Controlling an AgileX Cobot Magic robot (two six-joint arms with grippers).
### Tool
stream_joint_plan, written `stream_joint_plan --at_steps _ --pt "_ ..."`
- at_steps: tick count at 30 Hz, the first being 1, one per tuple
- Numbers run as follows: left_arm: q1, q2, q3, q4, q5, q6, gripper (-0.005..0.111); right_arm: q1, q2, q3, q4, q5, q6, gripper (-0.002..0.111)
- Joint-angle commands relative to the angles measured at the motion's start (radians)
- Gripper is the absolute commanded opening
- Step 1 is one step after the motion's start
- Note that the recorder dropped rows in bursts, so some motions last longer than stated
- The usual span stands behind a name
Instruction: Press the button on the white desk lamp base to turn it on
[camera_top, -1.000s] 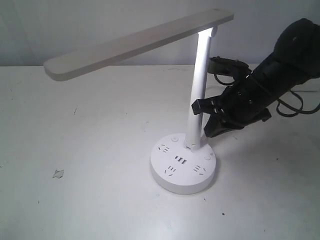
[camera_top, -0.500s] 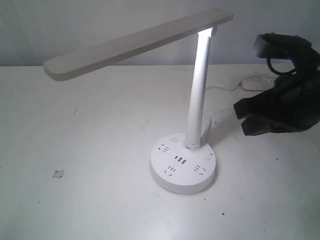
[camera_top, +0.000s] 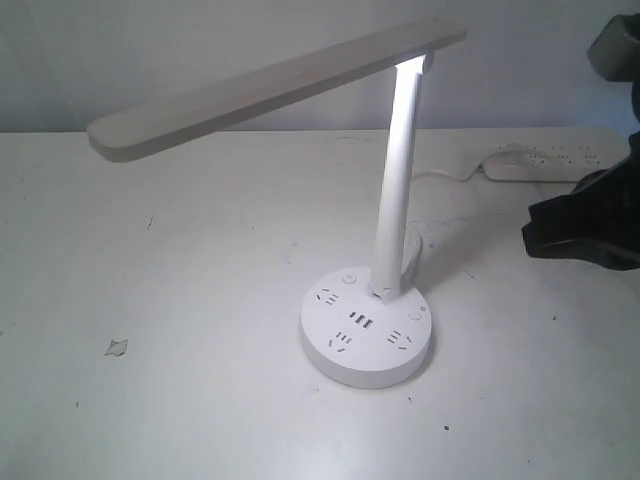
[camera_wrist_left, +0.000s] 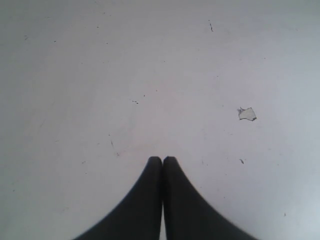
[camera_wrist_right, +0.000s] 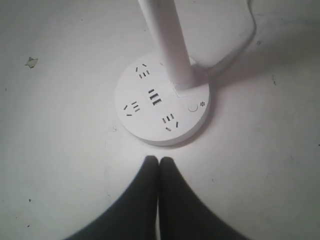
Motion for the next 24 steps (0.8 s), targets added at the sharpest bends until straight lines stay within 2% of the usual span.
stream_joint_plan --at_steps 1,17,24 --pt "-0.005 -0.003 0.002 -0.004 -0.001 0.003 0.0 -0.006 -0.011 0.003 -0.004 0.0 0.002 0.0" --pt "-0.005 -0.003 0.002 -0.004 -0.001 0.003 0.0 -0.006 -0.015 0.003 -0.035 -0.009 -0.002 0.0" --pt "-0.005 -0.003 0.002 -0.004 -0.001 0.003 0.0 -0.006 -0.138 0.003 -0.028 -0.054 0.069 0.0"
